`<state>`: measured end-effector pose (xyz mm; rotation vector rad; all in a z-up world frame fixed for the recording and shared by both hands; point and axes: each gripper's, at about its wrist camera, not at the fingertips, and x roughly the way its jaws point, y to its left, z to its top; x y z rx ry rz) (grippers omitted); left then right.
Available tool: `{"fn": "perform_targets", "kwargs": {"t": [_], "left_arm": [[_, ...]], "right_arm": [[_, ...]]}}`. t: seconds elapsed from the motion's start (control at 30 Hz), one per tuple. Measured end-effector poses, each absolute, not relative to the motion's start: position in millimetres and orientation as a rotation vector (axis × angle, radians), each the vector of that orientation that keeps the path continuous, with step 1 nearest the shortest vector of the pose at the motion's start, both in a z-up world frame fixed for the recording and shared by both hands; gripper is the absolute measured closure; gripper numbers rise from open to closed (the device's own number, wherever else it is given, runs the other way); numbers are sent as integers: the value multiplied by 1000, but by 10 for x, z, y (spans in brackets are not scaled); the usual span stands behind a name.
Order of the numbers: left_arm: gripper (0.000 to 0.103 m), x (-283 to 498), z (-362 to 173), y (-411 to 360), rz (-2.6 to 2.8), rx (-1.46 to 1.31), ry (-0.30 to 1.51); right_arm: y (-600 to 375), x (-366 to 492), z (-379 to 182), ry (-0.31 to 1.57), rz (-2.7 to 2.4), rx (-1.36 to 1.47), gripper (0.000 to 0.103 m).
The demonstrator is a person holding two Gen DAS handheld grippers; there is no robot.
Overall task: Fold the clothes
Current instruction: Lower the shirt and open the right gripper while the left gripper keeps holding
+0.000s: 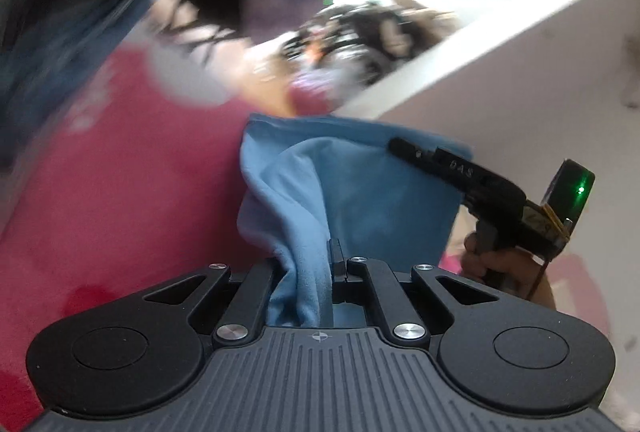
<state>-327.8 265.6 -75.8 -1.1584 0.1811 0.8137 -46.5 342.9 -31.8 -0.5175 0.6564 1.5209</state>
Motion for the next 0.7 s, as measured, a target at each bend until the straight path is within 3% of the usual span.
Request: {"fn": "perform_targets", "kwargs": {"t": [0.23, 0.33, 0.47, 0.7], "left_arm": [[98, -3365, -912, 2794, 810, -1187, 215], [96, -3413, -946, 2880, 789, -1211, 222], [95, -3464, -1028, 2872, 764, -1224, 232], [95, -3505, -1133, 2804, 755, -1254, 244]], "right_arm": [[2783, 339, -155, 890, 1356, -138, 58], [2419, 484, -187, 1110, 1373, -59, 53], [2031, 346, -558, 1395, 1359, -118, 52], [1690, 43, -1023, 1502, 1291, -170, 51]]}}
